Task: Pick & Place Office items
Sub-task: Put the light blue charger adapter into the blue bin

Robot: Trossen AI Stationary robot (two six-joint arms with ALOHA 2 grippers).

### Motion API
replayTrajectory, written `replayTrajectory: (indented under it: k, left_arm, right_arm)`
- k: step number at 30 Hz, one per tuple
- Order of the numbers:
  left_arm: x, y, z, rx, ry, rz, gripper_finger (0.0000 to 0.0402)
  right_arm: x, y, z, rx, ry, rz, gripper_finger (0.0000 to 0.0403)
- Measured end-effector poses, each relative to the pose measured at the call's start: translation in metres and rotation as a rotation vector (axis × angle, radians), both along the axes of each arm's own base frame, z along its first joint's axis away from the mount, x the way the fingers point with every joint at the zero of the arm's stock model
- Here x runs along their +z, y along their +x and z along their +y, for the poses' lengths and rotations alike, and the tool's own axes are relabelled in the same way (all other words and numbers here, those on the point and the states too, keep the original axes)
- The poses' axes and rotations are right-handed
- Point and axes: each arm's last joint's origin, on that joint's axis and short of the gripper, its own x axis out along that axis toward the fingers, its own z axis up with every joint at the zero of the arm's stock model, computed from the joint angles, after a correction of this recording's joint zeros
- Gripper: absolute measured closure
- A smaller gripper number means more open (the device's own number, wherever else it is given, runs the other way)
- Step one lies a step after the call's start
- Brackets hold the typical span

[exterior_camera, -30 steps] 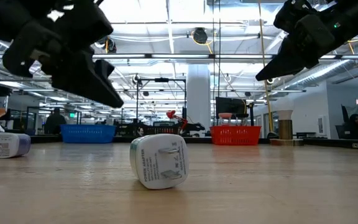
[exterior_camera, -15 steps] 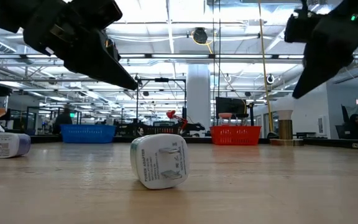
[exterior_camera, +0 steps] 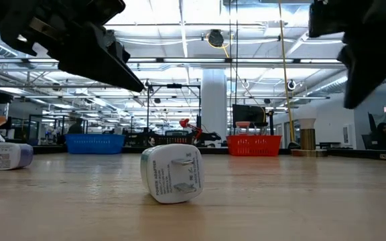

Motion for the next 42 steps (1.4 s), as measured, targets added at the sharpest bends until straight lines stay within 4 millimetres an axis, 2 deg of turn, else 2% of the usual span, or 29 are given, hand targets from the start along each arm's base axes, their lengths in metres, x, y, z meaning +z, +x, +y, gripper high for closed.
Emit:
replayTrajectory:
  k: [6,11,16,20,27,34,39,42]
  left_arm:
    - [0.0,-0.001,-0.002,0.0,-0.012,0.001,0.0309]
    - [0.0,-0.001,-0.002,-0.001,-0.009,0.001,0.0309]
    - [0.0,-0.001,-0.002,-0.001,-0.009,0.001,0.0309]
    - [0.0,-0.001,-0.002,0.0,-0.009,0.002,0.0309]
    - [0.0,-0.001,-0.002,0.0,-0.009,0.003,0.0309]
    - [0.0,-0.001,-0.002,0.009,-0.005,0.0,0.0309]
    - [0.0,0.0,0.0,0.045,-0.018,-0.003,0.0309]
    - [-0.009,0.001,0.004,0.058,-0.025,-0.032,0.0309]
  right_arm:
    - [-0.004,-0.013,0.008,-0.203,0.087,0.153,0.0324]
    - [-0.001,-0.032,0.006,-0.364,0.018,0.239,0.0271]
    - [-0.001,-0.038,0.006,-0.501,-0.018,0.222,0.0223]
    - [-0.015,-0.042,0.003,-0.572,-0.029,0.195,0.0201]
    - [-0.05,-0.051,0.002,-0.614,0.011,0.12,0.0195]
    - [-0.063,-0.061,-0.006,-0.652,-0.042,0.105,0.0197]
    - [-0.075,-0.062,-0.008,-0.652,-0.014,0.052,0.0211]
    - [-0.081,-0.061,-0.008,-0.64,0.007,0.004,0.0226]
